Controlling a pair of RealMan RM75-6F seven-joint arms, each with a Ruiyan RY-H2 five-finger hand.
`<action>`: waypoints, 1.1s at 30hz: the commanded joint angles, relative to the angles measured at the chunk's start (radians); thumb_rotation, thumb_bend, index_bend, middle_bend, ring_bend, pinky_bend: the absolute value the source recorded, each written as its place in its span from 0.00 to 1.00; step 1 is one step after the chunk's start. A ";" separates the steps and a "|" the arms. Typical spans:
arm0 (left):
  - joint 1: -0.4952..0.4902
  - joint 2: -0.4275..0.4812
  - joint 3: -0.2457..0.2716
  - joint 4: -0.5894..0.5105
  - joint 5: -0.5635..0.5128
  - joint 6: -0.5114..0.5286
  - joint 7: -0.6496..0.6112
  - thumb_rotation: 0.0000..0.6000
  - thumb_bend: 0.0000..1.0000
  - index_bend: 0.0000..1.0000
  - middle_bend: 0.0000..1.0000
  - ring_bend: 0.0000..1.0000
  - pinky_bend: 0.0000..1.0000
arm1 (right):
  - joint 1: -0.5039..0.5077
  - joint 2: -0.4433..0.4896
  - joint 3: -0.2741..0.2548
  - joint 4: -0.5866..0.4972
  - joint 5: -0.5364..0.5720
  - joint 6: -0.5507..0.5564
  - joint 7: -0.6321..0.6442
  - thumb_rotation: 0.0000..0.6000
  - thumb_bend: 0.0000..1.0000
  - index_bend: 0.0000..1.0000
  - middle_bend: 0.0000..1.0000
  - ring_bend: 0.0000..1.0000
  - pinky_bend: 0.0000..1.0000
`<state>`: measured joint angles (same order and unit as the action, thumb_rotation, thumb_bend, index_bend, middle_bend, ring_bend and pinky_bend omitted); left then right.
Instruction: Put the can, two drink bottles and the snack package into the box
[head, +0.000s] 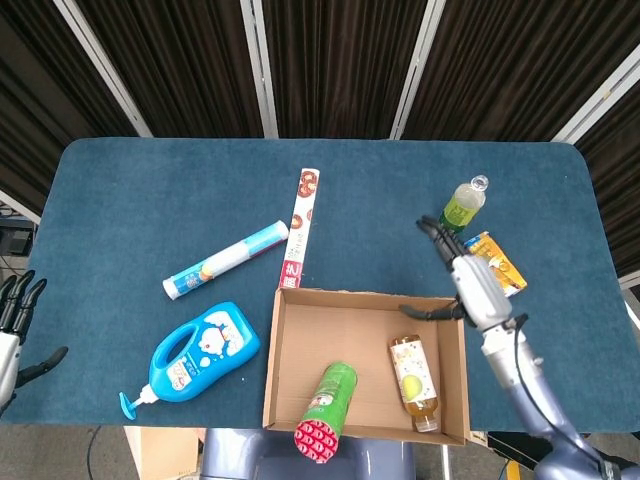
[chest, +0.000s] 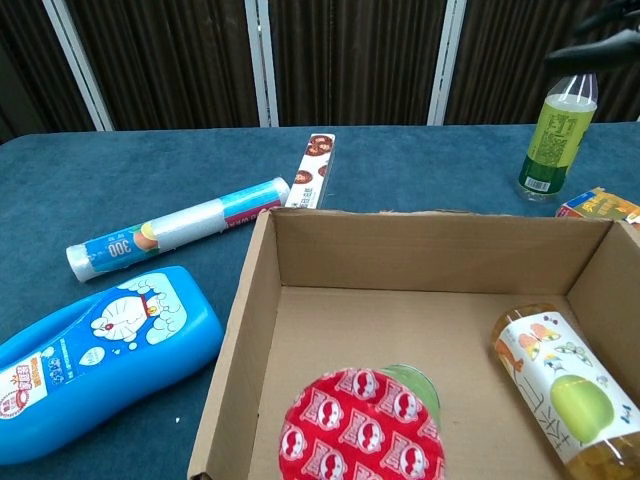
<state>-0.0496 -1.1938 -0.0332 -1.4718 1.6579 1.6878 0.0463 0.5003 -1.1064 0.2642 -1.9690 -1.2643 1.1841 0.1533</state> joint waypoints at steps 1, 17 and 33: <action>-0.002 -0.007 -0.002 -0.001 -0.008 -0.011 0.017 1.00 0.09 0.00 0.00 0.00 0.05 | 0.038 0.016 0.075 0.124 0.065 -0.047 0.105 1.00 0.01 0.00 0.00 0.00 0.17; -0.033 -0.037 -0.022 0.021 -0.070 -0.093 0.075 1.00 0.09 0.00 0.00 0.00 0.05 | 0.102 -0.072 0.093 0.677 0.114 -0.314 0.478 1.00 0.00 0.00 0.00 0.00 0.08; -0.047 -0.061 -0.045 0.038 -0.120 -0.121 0.116 1.00 0.09 0.00 0.00 0.00 0.05 | 0.195 -0.308 0.034 1.152 -0.012 -0.483 0.809 1.00 0.00 0.00 0.00 0.00 0.06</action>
<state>-0.0952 -1.2536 -0.0766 -1.4358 1.5400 1.5695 0.1634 0.6703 -1.3670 0.3125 -0.8845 -1.2482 0.7403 0.9060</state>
